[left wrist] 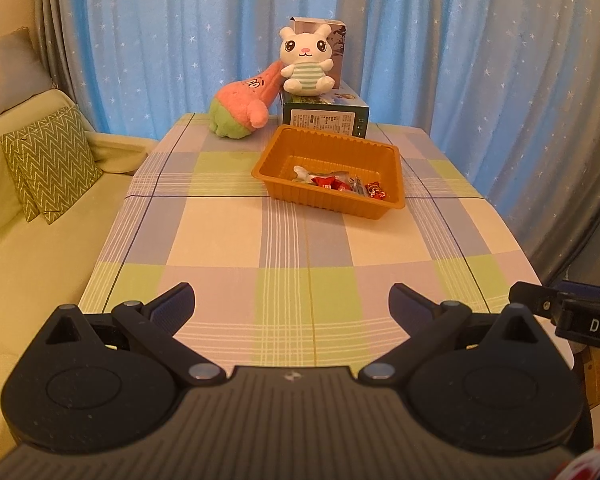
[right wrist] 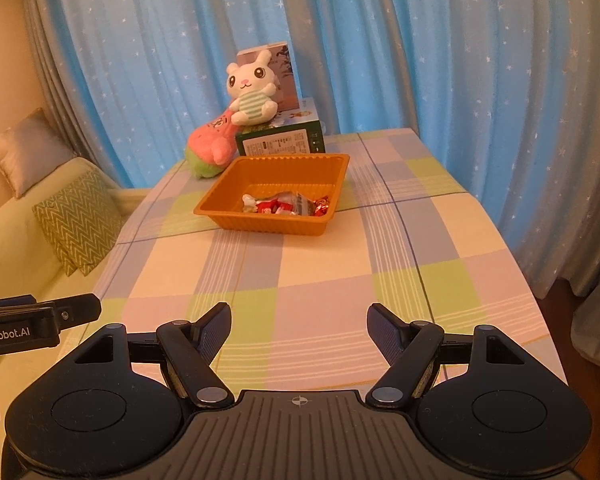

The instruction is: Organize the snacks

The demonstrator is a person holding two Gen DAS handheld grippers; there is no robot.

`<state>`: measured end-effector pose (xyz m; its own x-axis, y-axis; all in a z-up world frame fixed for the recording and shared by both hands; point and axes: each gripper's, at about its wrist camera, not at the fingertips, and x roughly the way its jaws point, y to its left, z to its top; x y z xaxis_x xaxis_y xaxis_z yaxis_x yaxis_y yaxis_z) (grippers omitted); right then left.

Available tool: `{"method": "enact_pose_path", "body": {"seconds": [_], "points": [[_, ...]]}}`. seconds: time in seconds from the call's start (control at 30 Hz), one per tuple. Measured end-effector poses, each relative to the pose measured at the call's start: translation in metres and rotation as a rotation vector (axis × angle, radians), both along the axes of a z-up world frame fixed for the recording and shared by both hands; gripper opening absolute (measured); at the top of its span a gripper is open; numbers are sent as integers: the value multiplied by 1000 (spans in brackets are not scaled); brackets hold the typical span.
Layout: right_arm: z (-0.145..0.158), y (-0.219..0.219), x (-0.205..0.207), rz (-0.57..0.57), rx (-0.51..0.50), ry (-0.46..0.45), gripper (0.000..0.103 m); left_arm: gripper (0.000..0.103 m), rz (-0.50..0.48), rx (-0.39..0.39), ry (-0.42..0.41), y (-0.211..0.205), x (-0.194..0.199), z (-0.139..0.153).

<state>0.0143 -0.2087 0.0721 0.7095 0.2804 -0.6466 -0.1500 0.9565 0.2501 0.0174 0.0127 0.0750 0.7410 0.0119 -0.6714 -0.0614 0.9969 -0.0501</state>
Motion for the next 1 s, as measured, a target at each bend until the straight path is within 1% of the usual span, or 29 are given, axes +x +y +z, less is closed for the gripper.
{"method": "enact_pose_path", "body": {"seconds": [0.1,0.43,0.63,1.0], "points": [[0,0,-9,2,-19,-2,75,103,0,13,0,-2,-7,-1],[-1,1,-24,14,-15,12,75,103,-18,6,17,-8,-25,-7],[-3,3,-27,24,-16,18,75,103,-19,4,26,-9,-25,-11],[-5,3,-26,24,-16,17,75,103,-12,6,21,-5,-24,-10]]}}
